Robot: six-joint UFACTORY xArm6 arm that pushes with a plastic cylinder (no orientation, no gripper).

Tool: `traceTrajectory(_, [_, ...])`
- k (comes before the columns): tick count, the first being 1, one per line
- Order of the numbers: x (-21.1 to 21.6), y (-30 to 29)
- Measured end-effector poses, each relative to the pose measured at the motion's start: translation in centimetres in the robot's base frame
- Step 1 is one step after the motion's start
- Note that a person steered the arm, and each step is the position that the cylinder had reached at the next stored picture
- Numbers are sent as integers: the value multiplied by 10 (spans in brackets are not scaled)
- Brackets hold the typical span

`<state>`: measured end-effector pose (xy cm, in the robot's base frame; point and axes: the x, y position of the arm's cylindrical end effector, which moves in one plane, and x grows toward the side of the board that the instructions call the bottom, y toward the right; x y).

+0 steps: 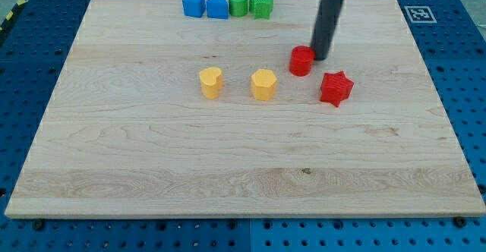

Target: Move the red star to the right side of the red circle

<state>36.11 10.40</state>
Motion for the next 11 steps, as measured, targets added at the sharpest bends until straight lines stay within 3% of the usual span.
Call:
traceTrajectory(2, [0, -57])
traceTrajectory(3, [3, 14])
traceTrajectory(4, [36, 94])
traceTrajectory(5, [92, 103])
traceTrajectory(6, [112, 83])
traceTrajectory(11, [70, 7])
